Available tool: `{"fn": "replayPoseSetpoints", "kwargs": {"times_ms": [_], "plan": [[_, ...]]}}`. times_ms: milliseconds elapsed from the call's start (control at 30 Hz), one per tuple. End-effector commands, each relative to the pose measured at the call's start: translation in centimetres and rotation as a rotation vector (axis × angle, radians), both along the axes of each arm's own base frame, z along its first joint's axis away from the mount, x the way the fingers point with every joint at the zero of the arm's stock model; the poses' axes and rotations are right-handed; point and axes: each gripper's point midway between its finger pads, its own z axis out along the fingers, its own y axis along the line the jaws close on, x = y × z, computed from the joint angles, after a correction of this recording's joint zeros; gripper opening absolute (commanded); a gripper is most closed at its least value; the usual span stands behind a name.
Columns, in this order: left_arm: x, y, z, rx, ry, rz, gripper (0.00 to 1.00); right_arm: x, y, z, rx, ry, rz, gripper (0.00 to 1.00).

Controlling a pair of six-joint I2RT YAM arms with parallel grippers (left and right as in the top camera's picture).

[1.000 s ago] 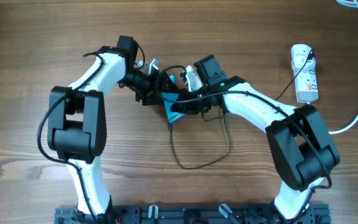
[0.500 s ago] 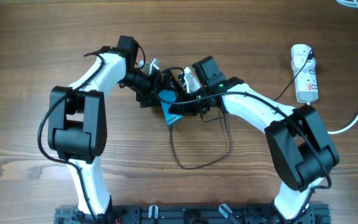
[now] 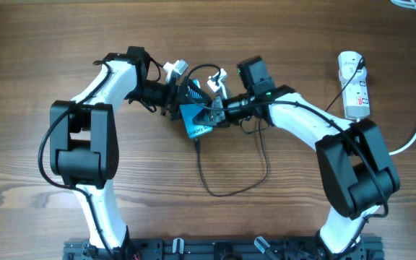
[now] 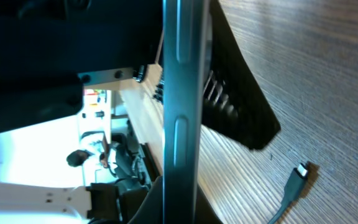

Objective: Plug charger to phone and switch on socket

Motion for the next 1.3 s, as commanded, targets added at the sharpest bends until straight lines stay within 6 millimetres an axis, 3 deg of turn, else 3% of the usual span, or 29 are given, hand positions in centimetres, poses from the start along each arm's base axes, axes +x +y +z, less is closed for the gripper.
{"fn": "replayPoseSetpoints", "kwargs": {"times_ms": [0,267,533,667,800,900,1033,1267], "plan": [[0.4,-0.6,6.1,-0.298,-0.198,0.013,0.91,-0.1,0.3,0.8,0.064,-0.008,0.036,0.04],[0.2,0.4,10.2,-0.333,-0.351,0.025,0.88,1.9,0.7,3.4,0.165,-0.043,0.009,0.04],[0.2,3.1,14.2,-0.328,-0.475,0.081,0.85,2.1,1.3,6.1,0.276,-0.114,0.061,0.04],[-0.1,3.6,15.4,-0.327,-0.511,0.089,0.72,2.7,1.7,7.8,0.329,-0.172,0.069,0.04],[-0.4,3.9,16.5,-0.327,-0.557,0.089,0.66,3.2,1.9,9.2,0.369,-0.244,0.073,0.04],[-0.5,4.1,17.2,-0.328,-0.603,0.087,0.50,3.4,1.9,9.7,0.385,-0.279,0.076,0.04],[-0.4,4.4,17.8,-0.328,-0.657,0.086,0.36,3.4,2.0,9.8,0.388,-0.287,0.077,0.04],[-0.4,4.3,18.0,-0.329,-0.673,0.083,0.31,3.4,2.0,9.8,0.388,-0.288,0.078,0.04]]}}
